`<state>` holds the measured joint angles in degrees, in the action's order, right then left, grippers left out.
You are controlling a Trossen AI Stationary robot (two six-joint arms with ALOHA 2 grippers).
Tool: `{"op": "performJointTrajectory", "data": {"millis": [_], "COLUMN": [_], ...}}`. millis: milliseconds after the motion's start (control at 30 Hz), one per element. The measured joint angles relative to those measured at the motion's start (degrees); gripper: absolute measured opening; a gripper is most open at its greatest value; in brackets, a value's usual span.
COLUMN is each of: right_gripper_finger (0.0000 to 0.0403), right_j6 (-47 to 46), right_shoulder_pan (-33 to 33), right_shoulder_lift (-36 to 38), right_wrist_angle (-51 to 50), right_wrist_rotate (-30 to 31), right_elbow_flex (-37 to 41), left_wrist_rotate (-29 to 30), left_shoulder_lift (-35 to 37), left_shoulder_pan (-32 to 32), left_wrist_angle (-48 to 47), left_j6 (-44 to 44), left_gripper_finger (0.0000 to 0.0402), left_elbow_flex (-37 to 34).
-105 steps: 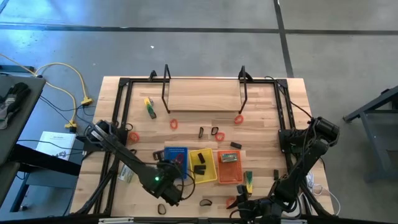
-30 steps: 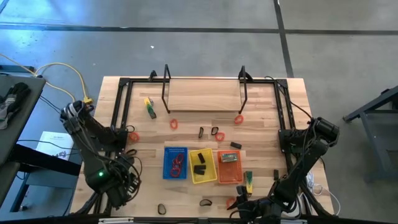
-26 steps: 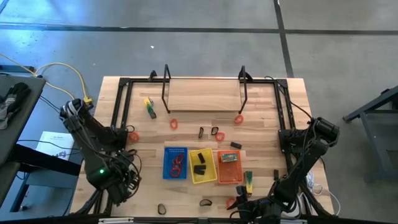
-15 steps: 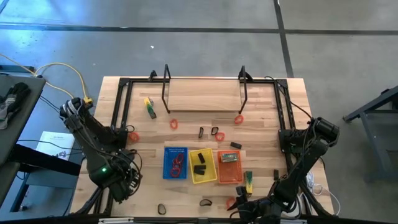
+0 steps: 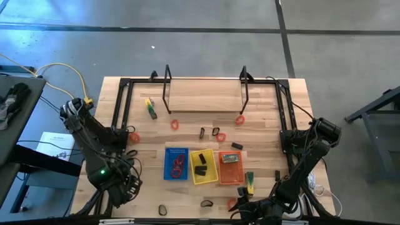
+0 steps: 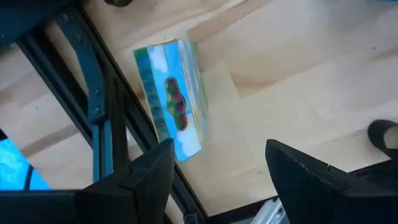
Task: Pick & Place Office Desk Supplies
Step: Put the crayon box into the orange basket
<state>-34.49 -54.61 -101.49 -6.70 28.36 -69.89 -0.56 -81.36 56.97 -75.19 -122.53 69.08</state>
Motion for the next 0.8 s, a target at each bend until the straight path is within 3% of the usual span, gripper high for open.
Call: {"op": "performJointTrajectory", "data": {"millis": [333, 533, 800], "right_gripper_finger": [0.0199, 0.0199, 0.0199], "right_j6": [-0.2, -0.2, 0.2], "right_shoulder_pan": [0.0, 0.0, 0.0], "right_shoulder_lift": [0.0, 0.0, 0.0], "right_wrist_angle": [0.0, 0.0, -0.1], "right_wrist_rotate": [0.0, 0.0, 0.0], "right_elbow_flex": [0.0, 0.0, 0.0], "left_wrist_rotate": [2.4, 4.7, 2.7], "left_shoulder_lift": [0.2, 0.2, 0.2], "left_shoulder_pan": [4.3, 6.1, 5.4], "left_wrist_angle": [-1.5, -1.7, -0.3], "left_j6": [-9.7, -9.9, -8.9], "left_gripper_finger": [0.0241, 0.0241, 0.0241], "left_elbow_flex": [0.0, 0.0, -2.4]}}
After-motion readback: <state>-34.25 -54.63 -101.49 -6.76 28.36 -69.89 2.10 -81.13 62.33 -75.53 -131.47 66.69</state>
